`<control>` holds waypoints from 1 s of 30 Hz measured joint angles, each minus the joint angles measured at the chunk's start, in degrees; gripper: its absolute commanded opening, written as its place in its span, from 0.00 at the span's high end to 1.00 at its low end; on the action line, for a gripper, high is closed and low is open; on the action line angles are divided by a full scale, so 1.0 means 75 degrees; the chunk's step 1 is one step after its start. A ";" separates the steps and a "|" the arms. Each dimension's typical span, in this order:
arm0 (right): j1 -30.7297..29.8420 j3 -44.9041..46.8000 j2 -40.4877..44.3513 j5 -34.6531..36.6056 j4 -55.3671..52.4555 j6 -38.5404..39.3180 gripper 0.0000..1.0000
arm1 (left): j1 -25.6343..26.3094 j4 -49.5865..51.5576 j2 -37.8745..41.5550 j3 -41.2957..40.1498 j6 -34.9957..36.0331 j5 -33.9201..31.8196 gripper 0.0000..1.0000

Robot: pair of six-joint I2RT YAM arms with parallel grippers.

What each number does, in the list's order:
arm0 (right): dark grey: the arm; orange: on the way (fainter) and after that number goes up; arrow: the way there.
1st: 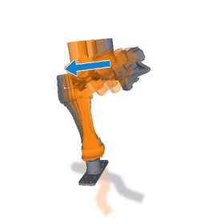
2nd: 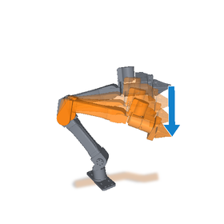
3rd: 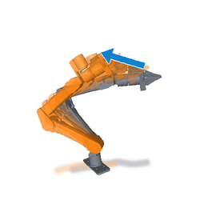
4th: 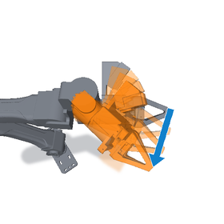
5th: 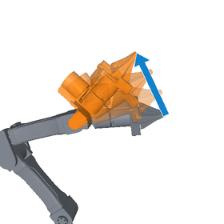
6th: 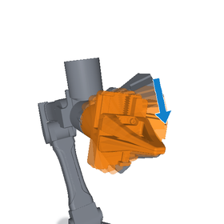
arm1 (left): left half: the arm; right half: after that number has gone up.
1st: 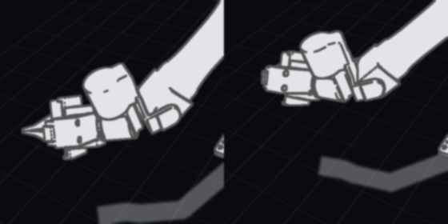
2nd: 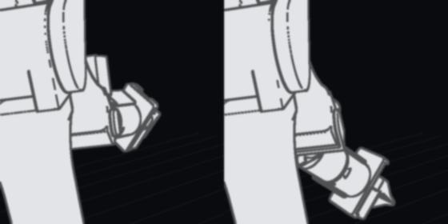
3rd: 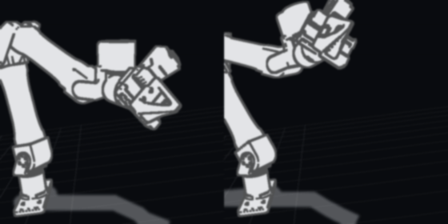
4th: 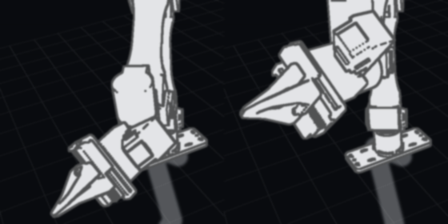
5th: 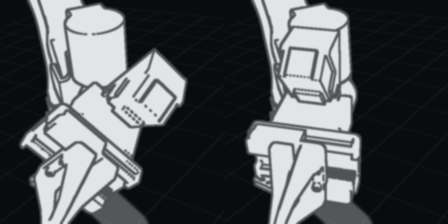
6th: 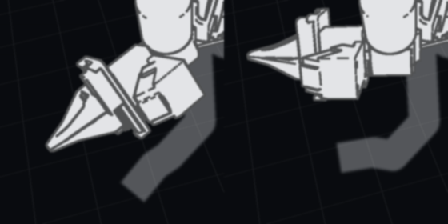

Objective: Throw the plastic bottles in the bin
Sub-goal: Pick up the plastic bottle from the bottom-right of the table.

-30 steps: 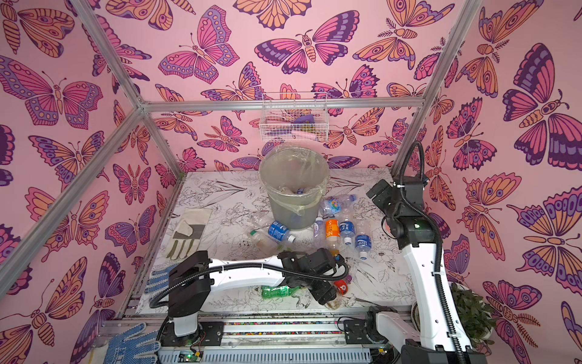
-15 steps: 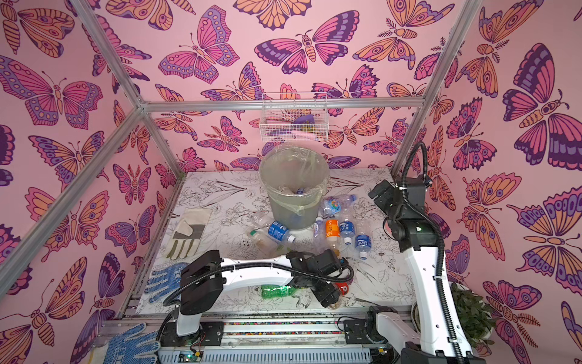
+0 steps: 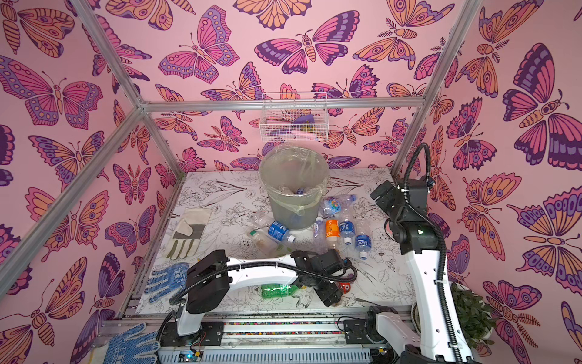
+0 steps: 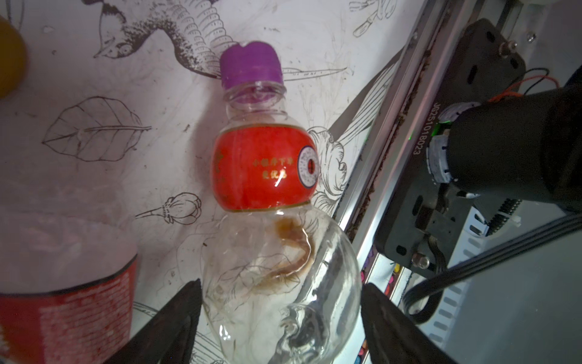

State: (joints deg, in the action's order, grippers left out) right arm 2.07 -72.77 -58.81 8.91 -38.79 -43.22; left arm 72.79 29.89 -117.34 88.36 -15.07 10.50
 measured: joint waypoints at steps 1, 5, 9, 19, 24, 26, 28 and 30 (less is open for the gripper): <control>0.0003 0.0003 0.0000 0.0009 0.0000 0.0000 0.01 | -0.0003 0.0006 -0.0035 0.0020 0.0006 -0.0006 0.18; 0.0017 0.0012 0.0000 0.0017 0.0000 0.0023 0.01 | -0.0017 0.0006 -0.0114 0.0061 0.0041 -0.0009 0.16; 0.0050 0.0035 0.0023 0.0029 0.0000 0.0023 0.01 | -0.0023 0.0012 -0.0178 0.0061 0.0099 -0.0038 0.13; 0.0079 0.0125 0.0058 0.0035 0.0003 0.0023 0.01 | -0.0128 0.0017 -0.0303 0.0102 0.0152 -0.0064 0.15; 0.0087 0.0154 0.0076 0.0035 0.0006 0.0023 0.01 | -0.0152 0.0015 -0.0315 0.0117 0.0163 -0.0076 0.23; 0.0093 0.0187 0.0096 0.0035 0.0006 0.0023 0.01 | -0.0160 0.0017 -0.0321 0.0117 0.0181 -0.0125 0.27; 0.0093 0.0210 0.0111 0.0035 0.0006 0.0023 0.01 | -0.0163 0.0017 -0.0321 0.0117 0.0207 -0.0154 0.32; 0.0093 0.0213 0.0117 0.0035 0.0009 0.0023 0.01 | -0.0160 0.0017 -0.0321 0.0117 0.0219 -0.0178 0.35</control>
State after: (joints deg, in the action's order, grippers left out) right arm 2.76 -71.18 -57.93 9.17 -38.72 -43.05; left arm 71.59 30.02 -119.74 89.23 -13.43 9.17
